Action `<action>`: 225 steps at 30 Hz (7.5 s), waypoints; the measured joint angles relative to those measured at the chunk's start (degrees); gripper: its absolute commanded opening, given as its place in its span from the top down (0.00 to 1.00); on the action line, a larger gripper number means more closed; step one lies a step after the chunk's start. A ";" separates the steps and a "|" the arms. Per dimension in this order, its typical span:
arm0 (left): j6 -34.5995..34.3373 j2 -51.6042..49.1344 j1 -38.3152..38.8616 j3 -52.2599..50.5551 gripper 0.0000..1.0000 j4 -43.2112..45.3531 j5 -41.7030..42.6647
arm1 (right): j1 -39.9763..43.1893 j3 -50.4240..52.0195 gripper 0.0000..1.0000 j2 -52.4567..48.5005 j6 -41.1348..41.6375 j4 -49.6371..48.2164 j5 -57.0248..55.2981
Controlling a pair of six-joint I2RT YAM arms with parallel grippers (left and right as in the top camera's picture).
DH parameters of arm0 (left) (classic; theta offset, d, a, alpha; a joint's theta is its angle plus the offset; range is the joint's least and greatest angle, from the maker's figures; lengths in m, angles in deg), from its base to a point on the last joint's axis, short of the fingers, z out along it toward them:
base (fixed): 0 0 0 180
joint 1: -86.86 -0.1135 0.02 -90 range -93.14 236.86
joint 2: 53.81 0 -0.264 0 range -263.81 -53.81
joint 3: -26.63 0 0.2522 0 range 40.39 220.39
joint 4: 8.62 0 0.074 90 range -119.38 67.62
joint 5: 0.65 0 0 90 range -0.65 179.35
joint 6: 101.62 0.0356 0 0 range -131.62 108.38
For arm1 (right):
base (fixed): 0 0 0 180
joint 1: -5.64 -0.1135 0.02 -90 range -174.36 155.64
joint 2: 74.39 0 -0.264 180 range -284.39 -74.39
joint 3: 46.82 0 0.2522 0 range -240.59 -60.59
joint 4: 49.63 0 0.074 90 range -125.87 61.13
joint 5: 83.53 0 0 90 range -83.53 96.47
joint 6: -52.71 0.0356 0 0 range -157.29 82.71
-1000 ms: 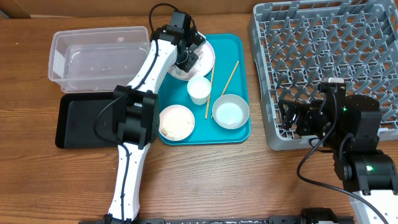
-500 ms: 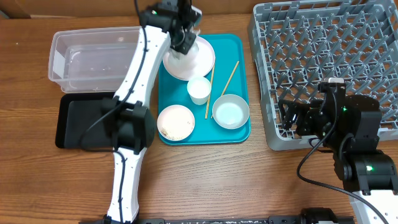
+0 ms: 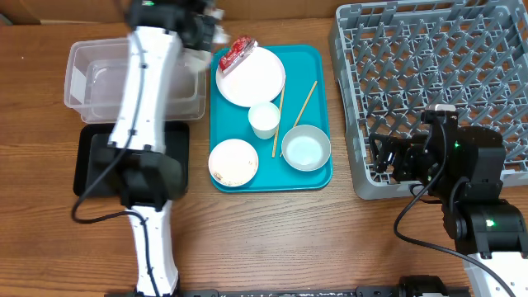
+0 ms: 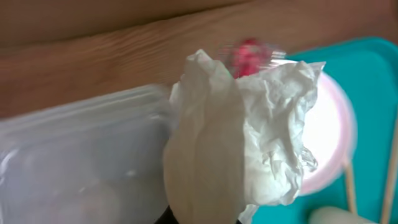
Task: Sort waste into correct bins and load items into the dishwasher
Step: 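Carry the tissue with the left gripper into the clear plastic bin, then move the left gripper back to the plate and grasp the red wrapper, then drop the red wrapper into the clear bin with the left gripper, then grasp the pink bowl of rice with the left gripper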
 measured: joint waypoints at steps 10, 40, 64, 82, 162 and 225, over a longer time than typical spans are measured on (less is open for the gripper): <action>-4.17 -0.07 -8.74 -4.74 0.04 0.70 0.09 | 0.00 0.00 0.00 0.00 0.00 0.15 0.00; 17.55 -10.05 10.64 -1.31 0.00 17.62 1.77 | 0.00 0.00 0.00 -0.90 0.00 1.38 0.00; 18.64 -18.10 9.55 -2.32 0.16 16.09 1.79 | 0.00 0.00 0.00 -5.22 -0.02 2.67 0.00; 18.62 -18.12 9.55 -5.35 0.17 16.74 1.79 | 0.00 0.00 0.00 -5.22 0.00 2.67 -0.02; -46.31 -1.33 -2.36 -8.76 0.06 -3.61 -16.94 | 0.00 0.00 0.00 -5.22 0.00 2.71 0.00; -15.08 22.10 31.78 -71.69 0.96 18.32 -6.40 | 0.00 0.00 0.00 -5.22 0.00 2.14 1.49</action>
